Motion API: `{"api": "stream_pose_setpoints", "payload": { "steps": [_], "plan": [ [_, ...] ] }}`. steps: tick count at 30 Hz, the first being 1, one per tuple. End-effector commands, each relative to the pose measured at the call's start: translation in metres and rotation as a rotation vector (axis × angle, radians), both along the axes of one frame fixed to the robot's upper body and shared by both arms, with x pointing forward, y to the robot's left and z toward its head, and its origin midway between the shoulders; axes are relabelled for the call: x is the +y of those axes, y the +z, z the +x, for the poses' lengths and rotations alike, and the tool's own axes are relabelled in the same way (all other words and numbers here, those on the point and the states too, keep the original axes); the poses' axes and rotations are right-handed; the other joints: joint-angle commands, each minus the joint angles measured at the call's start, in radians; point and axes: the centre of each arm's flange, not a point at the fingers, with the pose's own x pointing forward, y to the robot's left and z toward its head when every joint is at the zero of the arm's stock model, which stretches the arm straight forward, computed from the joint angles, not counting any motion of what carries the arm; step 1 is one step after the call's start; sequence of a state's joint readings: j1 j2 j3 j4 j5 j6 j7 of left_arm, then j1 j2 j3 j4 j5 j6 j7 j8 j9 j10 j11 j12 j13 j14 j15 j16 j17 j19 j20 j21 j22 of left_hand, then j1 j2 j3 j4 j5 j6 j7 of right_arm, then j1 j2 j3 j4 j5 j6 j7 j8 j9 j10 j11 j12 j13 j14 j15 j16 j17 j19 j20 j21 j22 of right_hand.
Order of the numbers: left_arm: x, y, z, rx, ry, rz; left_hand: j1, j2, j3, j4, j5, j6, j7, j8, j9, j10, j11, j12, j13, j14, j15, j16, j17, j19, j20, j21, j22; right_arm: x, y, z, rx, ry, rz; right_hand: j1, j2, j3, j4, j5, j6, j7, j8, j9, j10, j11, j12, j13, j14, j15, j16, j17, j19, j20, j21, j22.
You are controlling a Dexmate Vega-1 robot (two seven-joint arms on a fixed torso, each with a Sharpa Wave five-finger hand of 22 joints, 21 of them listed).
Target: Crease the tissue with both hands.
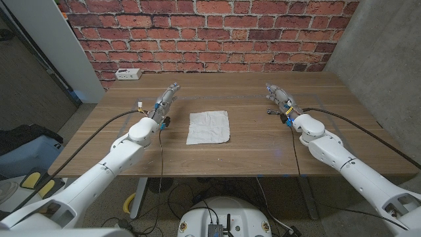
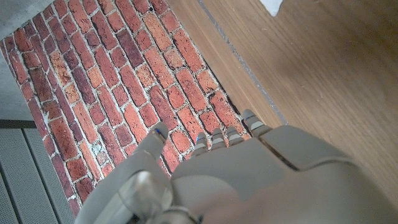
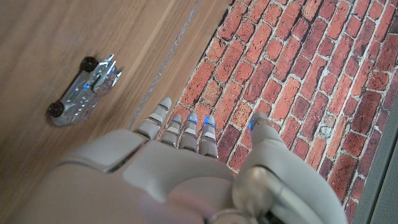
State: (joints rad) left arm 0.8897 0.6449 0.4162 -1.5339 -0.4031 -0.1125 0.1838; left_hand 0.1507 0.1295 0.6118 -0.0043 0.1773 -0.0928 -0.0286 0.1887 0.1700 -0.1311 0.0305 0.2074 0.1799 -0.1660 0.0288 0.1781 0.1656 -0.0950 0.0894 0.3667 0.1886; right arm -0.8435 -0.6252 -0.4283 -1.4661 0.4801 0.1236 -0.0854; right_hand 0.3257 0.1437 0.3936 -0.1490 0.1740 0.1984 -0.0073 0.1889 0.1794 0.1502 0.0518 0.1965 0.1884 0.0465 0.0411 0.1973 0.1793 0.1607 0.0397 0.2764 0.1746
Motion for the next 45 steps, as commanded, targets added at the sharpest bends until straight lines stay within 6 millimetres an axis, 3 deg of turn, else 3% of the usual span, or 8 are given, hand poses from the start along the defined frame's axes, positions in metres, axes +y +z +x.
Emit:
{"api": "stream_pose_setpoints", "payload": {
  "steps": [1,4,10,20,29,45],
  "plan": [
    [-0.006,0.000,-0.017,0.007,0.058,0.100,0.010,0.019,0.005,-0.005,0.002,0.005,-0.002,0.006,0.005,0.003,0.001,0.003,0.003,-0.002,0.015,0.006,0.004,0.000,0.018,-0.002,0.005,0.003,0.001,-0.011,0.010,-0.028,-0.104,0.012,-0.001,0.006,0.000,0.004,0.012,0.001,0.007,0.004,0.010,0.002,0.008,0.005,0.009,0.000,0.006,0.005,0.012,0.002,-0.003,0.004],
    [-0.009,0.000,-0.023,0.007,0.069,0.121,0.008,0.018,0.004,-0.003,0.001,0.007,-0.004,0.003,0.005,0.004,0.000,0.002,0.004,0.001,0.030,0.007,0.005,-0.003,0.045,-0.004,0.006,0.003,0.000,-0.015,0.009,-0.038,-0.131,0.013,0.000,0.007,0.000,0.004,0.014,0.000,0.007,0.004,0.011,0.003,0.008,0.005,0.010,0.000,0.006,0.005,0.012,0.002,-0.004,0.005],
    [-0.014,-0.001,-0.033,0.000,0.086,0.161,0.004,0.015,0.003,0.000,0.000,0.008,-0.010,0.002,0.006,0.005,-0.001,0.002,0.004,0.003,0.038,0.007,0.007,-0.005,0.065,-0.006,0.007,0.005,-0.002,-0.025,0.008,-0.077,-0.166,0.018,0.006,0.010,0.001,0.006,0.016,-0.005,0.007,0.004,0.012,0.000,0.008,0.005,0.011,-0.004,0.006,0.005,0.013,-0.003,-0.006,0.005],
    [-0.024,-0.004,-0.050,-0.011,0.142,0.267,0.001,0.012,0.001,0.001,0.000,0.010,-0.013,0.000,0.006,0.003,-0.002,0.000,0.004,0.001,0.041,0.005,0.007,-0.009,0.072,-0.008,0.007,0.009,-0.006,-0.040,0.002,-0.106,-0.234,0.028,0.021,0.019,0.004,0.009,0.020,-0.013,0.007,0.004,0.019,-0.005,0.009,0.005,0.014,-0.011,0.008,0.007,0.019,-0.013,-0.007,0.005],
    [-0.030,-0.008,-0.066,-0.033,0.192,0.340,0.004,0.008,0.000,-0.004,-0.001,0.026,-0.013,0.004,0.006,0.010,-0.003,0.002,0.004,0.002,0.042,0.004,0.006,-0.007,0.073,-0.009,0.008,0.016,-0.009,-0.056,-0.001,-0.144,-0.299,0.035,0.021,0.022,0.004,0.011,0.022,-0.015,0.006,0.004,0.021,-0.007,0.009,0.006,0.012,-0.016,0.006,0.007,0.012,0.005,-0.013,0.005],
    [-0.034,-0.012,-0.089,-0.056,0.243,0.438,0.011,0.007,0.001,-0.013,-0.002,0.038,-0.016,0.004,0.006,0.017,-0.002,0.003,0.005,-0.005,0.041,0.001,0.005,-0.020,0.073,-0.017,0.008,0.030,-0.010,-0.078,-0.027,-0.201,-0.426,0.043,0.021,0.025,0.004,0.012,0.029,-0.020,0.007,0.005,0.028,-0.014,0.009,0.006,0.015,-0.018,0.006,0.007,0.013,0.010,-0.017,0.005]
  ]
}}
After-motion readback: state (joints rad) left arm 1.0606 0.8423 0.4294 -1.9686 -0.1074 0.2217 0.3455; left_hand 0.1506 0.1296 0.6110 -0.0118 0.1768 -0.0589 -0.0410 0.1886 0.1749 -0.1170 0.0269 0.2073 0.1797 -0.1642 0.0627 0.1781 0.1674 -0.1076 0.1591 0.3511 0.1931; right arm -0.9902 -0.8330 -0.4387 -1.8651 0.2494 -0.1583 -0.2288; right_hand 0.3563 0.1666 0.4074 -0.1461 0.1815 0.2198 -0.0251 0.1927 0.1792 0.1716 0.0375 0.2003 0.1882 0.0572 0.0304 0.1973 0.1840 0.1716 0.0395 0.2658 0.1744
